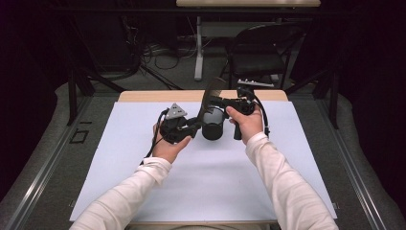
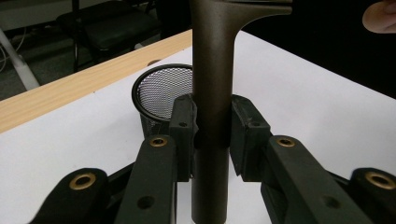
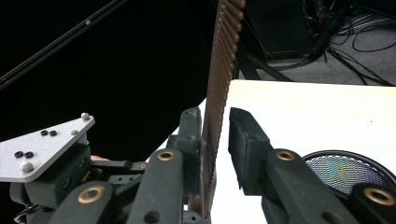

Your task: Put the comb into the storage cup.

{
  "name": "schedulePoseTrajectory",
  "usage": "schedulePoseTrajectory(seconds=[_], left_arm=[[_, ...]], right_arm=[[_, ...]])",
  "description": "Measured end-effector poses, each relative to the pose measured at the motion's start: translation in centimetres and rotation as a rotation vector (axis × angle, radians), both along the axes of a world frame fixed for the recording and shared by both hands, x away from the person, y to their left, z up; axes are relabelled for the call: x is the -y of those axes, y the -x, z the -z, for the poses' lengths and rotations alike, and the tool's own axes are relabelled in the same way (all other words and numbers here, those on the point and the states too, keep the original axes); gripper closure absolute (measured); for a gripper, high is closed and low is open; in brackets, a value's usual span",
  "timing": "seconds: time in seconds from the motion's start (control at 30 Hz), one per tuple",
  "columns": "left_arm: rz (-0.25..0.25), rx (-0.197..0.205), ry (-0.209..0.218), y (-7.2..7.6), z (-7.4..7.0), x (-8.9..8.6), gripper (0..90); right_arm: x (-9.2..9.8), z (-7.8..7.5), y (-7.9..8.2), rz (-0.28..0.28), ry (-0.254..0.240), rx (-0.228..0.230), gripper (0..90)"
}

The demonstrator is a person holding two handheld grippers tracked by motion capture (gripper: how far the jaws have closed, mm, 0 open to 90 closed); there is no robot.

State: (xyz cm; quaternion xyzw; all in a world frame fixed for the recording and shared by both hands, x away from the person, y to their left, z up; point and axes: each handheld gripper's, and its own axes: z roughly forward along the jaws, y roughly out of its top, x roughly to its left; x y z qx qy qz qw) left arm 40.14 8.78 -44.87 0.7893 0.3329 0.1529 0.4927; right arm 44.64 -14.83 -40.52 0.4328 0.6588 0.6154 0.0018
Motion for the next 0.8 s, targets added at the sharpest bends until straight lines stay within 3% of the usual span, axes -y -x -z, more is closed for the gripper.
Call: schedulePoseTrajectory(seconds=[0.53,0.8], left_arm=[[0.003,-0.002,-0.002,0.02,0.13,0.10,72.6],[0.002,-0.001,-0.006,0.05,0.12,0.12,72.6]], right_arm=[[-0.04,0.01,-0.03,0.006,-0.005,0.001,85.2],[-0.03,-0.06,0.01,0.012,-0.004,-0.011,85.7]])
